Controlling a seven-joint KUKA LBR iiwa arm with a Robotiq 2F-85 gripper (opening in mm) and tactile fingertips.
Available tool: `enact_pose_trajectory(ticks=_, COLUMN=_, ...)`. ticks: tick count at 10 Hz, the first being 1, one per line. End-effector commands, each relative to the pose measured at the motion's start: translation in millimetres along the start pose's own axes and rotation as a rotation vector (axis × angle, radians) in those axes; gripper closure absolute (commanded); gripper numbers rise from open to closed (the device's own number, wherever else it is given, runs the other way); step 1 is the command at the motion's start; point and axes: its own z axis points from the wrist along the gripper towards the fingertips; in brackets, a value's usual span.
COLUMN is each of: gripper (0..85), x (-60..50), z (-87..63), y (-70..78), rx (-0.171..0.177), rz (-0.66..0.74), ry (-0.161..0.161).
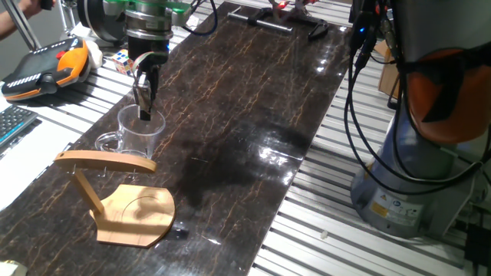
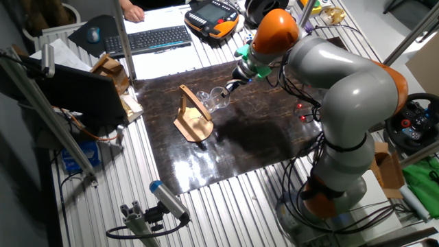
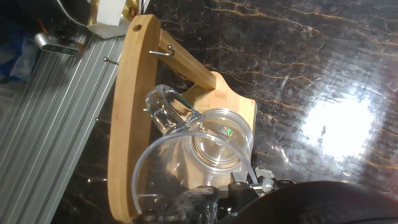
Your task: Put the cup on the cup rack
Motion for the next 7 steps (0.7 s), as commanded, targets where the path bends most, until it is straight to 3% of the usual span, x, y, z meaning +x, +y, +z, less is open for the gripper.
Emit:
enact_pose_trajectory(ticks=1, gripper=84.0, x=1.2, z=2.3, y=1.6, rx=0.007, rz=0.000, ry=-0.006)
enact_pose_trajectory(ticks=7, gripper=83.0, x=4.2, z=8.8, y=4.1, rx=0.030, rz=-0.001, ry=-0.032)
